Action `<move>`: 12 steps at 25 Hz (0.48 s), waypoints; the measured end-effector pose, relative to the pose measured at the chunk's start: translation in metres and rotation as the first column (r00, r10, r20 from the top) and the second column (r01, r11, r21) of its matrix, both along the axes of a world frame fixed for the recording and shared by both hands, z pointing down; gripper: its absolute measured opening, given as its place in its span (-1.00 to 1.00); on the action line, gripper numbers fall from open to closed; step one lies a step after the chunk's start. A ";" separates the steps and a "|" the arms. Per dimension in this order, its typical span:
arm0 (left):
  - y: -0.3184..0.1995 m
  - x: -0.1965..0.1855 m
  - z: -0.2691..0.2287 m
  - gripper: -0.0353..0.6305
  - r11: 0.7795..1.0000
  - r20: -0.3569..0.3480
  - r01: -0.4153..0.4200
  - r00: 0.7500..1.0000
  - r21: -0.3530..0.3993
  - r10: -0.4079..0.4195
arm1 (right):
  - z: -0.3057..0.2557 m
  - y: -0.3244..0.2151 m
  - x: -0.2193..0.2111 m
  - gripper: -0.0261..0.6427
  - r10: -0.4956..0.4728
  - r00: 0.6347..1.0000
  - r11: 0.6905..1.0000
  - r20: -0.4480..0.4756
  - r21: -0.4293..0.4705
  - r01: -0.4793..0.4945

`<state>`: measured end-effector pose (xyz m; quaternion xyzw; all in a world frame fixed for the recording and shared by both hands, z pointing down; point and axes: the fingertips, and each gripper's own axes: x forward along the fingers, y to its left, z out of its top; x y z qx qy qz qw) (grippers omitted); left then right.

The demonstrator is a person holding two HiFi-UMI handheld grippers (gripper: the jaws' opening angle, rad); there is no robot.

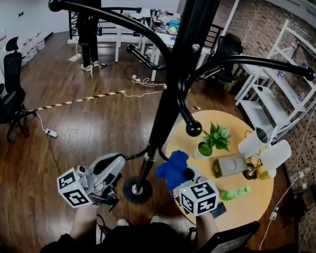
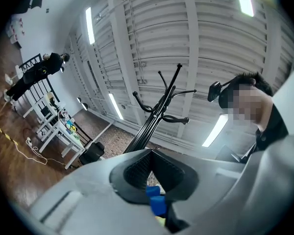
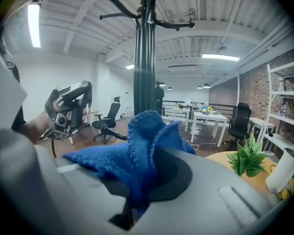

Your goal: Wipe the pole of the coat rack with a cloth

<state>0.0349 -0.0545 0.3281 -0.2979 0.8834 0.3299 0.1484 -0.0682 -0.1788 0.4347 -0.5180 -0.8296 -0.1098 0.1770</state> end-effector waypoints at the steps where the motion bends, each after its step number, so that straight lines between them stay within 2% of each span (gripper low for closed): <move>1: 0.004 0.003 0.004 -0.89 1.000 -0.003 0.002 1.000 0.008 -0.002 | 0.000 0.005 0.005 -0.86 0.004 1.000 1.000 0.001 -0.018 -0.004; 5: 0.018 0.019 0.013 -0.89 0.999 -0.021 0.027 0.999 0.025 -0.026 | -0.004 0.030 0.021 -0.85 0.043 0.998 0.986 -0.037 -0.157 -0.049; 8: 0.025 0.023 0.010 -0.89 0.997 -0.030 0.078 0.997 0.010 -0.078 | -0.002 0.046 0.023 -0.86 0.031 0.993 0.962 -0.118 -0.266 -0.061; 10: 0.021 0.021 0.007 -0.89 0.995 -0.044 0.097 0.994 0.001 -0.096 | 0.006 0.053 0.024 -0.85 0.013 0.989 0.954 -0.145 -0.296 -0.056; 12: 0.016 0.018 0.005 -0.89 0.994 -0.061 0.107 0.992 -0.007 -0.107 | 0.019 0.057 0.018 -0.85 0.033 0.990 0.956 -0.137 -0.285 -0.071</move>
